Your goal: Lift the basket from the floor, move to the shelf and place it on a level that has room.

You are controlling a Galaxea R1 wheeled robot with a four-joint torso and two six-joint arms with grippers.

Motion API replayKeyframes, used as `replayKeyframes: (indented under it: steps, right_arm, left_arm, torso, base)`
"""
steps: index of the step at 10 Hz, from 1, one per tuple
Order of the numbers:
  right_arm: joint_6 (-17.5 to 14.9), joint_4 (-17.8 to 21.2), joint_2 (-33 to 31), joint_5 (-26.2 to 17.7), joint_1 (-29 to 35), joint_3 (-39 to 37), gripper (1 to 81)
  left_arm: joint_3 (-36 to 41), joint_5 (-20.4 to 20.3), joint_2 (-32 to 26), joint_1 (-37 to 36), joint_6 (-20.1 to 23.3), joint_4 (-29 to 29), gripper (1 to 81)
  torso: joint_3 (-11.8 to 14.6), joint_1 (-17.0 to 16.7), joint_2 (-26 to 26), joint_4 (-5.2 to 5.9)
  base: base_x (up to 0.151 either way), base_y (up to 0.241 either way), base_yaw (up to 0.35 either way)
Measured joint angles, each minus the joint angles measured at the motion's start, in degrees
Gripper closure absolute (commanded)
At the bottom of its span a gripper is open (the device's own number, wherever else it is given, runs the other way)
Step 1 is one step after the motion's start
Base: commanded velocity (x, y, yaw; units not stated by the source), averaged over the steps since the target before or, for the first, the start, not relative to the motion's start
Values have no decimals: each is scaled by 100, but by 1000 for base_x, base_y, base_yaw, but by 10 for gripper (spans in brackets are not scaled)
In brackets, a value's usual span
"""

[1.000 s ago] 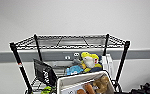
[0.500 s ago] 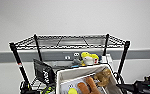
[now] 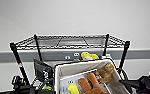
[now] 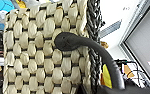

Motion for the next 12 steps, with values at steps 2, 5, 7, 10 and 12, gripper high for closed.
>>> replayKeyframes:
  steps: [2,5,7,10,12]
  right_arm:
    - [280,0,-167,-163,501,129,811]
    - [774,-9,-385,-575,1176,207,811]
    - [1083,-17,-440,-807,1553,216,811]
    - [1447,-15,-484,-1036,2041,223,811]
    - [1666,-15,-499,-1137,2364,240,811]
  left_arm:
    - [77,128,-33,-479,-352,4,811]
    - [199,434,-46,-1263,-931,9,811]
    - [262,679,-77,-1848,-1382,15,811]
    - [291,1023,-107,-2580,-2009,26,811]
    - [315,1123,-121,-3015,-2350,28,811]
  torso:
    - [0,0,0,0]
    - [0,0,0,0]
    - [0,0,0,0]
    - [0,0,0,0]
    - [0,0,0,0]
  base:
    - [0,0,0]
    - [0,0,0]
    - [0,0,0]
    - [0,0,0]
    - [0,0,0]
